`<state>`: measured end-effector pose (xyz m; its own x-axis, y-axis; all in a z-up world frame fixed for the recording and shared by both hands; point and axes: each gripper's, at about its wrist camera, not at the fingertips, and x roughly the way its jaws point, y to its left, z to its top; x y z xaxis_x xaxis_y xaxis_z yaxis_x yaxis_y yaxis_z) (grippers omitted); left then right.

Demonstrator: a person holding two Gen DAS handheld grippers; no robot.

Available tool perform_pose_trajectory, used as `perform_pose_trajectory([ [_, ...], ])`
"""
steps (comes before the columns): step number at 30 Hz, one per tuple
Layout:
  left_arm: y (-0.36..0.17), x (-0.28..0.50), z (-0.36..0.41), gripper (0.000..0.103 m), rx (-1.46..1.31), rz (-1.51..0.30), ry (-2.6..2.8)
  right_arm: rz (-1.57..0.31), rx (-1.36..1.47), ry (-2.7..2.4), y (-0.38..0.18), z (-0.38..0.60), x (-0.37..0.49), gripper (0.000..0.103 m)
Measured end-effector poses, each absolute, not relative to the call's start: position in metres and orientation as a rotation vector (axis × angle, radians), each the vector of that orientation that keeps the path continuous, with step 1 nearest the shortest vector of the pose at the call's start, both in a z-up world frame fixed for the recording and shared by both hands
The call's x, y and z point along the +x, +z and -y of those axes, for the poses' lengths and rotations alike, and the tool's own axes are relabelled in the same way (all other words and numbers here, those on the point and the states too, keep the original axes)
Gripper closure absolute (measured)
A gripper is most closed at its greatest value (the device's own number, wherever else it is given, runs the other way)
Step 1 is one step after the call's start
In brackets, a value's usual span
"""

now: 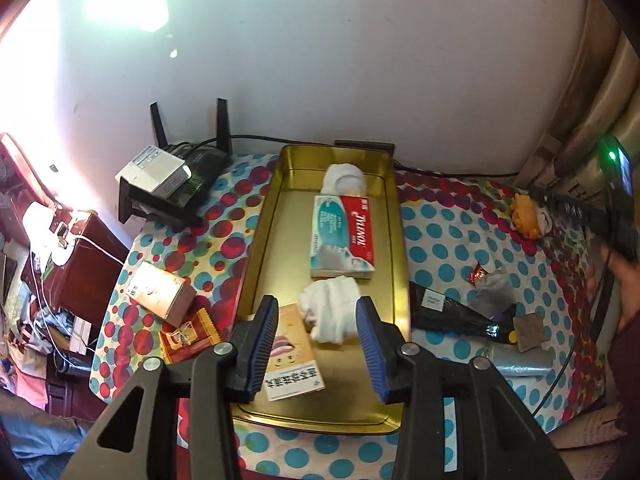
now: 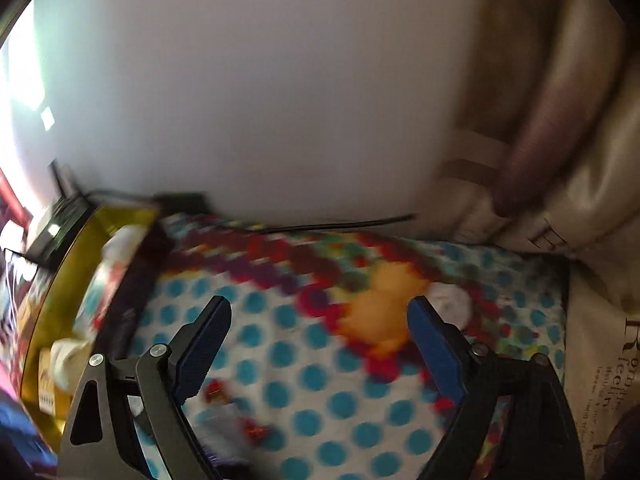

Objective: Organize objects
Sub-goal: 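Grasp the orange toy figure with right while left grasps another white sock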

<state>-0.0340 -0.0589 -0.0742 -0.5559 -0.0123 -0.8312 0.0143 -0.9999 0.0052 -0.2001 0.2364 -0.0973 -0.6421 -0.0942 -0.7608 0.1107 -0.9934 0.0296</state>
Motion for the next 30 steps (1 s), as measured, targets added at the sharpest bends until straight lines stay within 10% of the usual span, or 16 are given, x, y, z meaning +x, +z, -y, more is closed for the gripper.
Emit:
perform_pose_trajectory([
  [13,-0.077,-0.032,0.036,0.061,1.488,0.018,-2.699,0.13,1.535,-2.668,-0.158,-0.274,-0.264,0.034],
  [16,-0.078,-0.034,0.032,0.061,1.494,0.012,-2.684,0.079,1.59,-2.636,-0.171,-0.275,-0.274,0.056],
  [30,-0.089,-0.072,-0.047,0.057,1.624,0.046,-2.823,0.151,1.295,-2.634,-0.097,-0.305,-0.183,0.06],
])
